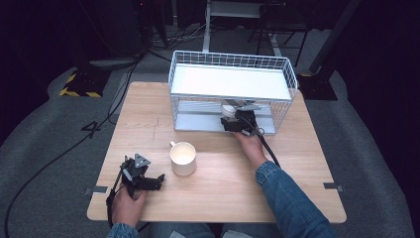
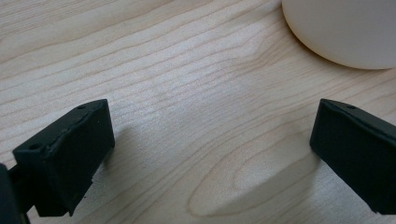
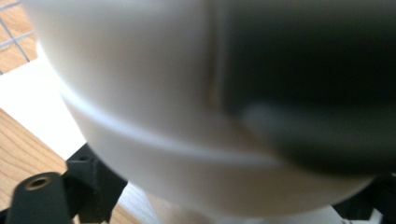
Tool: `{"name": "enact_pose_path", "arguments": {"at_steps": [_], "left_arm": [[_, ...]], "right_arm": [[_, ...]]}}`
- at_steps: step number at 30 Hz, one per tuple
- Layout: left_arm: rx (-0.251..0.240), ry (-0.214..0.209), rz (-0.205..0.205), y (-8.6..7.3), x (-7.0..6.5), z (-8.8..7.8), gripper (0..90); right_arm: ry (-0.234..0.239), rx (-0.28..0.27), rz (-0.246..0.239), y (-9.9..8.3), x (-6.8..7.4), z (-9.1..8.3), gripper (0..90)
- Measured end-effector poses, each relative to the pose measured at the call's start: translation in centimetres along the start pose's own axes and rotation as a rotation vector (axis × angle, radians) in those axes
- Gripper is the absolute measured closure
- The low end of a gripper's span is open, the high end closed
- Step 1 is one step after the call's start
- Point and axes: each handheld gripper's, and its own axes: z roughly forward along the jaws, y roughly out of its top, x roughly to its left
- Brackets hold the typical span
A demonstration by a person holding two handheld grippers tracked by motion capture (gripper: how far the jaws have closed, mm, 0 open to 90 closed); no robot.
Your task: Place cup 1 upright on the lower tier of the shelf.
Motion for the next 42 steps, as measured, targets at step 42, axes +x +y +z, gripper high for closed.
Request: {"name": "enact_pose_path", "arguments": {"at_steps": [42], "left_arm": [[0.004,-0.01,0.006,0.1,-0.4,0.1,0.4]], "right_arm": [[0.115,-0.029,-0.019,-0.3,0.8,-14.1,0.0]]}}
